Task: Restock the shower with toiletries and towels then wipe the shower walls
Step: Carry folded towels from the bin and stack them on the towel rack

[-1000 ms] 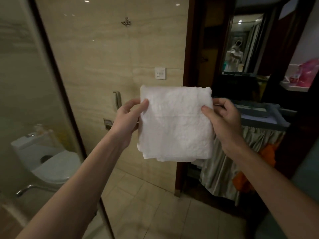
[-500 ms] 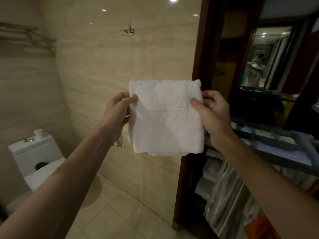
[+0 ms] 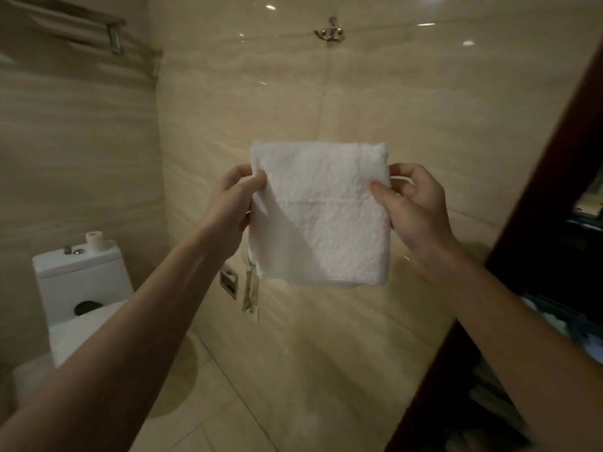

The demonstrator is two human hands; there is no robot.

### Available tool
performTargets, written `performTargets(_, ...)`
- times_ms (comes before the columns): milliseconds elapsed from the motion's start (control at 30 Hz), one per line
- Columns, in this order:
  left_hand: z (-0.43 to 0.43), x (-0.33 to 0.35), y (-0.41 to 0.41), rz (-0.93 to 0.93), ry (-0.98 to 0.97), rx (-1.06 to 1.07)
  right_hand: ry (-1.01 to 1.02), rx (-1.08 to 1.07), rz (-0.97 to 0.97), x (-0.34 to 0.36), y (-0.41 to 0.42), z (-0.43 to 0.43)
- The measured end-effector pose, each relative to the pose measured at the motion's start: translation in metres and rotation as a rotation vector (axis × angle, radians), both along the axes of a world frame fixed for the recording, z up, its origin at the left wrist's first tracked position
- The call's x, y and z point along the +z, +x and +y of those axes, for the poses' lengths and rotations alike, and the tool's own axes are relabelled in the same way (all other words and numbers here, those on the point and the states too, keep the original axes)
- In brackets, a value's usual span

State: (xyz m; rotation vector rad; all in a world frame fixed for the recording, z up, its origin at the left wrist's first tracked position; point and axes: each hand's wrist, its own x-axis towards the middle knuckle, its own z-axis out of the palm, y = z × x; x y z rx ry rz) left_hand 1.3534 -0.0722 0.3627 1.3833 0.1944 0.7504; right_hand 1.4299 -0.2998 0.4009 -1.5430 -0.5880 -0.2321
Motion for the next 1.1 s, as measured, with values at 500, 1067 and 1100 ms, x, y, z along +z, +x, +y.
performTargets(500, 0.257, 0.031, 0.033, 0.014, 0.024, 0.327, 0.021, 0.373, 0.020, 0.018, 0.125, 0.293)
performTargets(1067, 0.486, 0.132, 0.011, -0.085, 0.210, 0.913, 0.261, 0.845, -0.121, 0.100, 0.168, 0.632)
performTargets(1100, 0.497, 0.138, 0.006, -0.086, 0.223, 0.935, 0.273, 0.869, -0.112, 0.103, 0.165, 0.651)
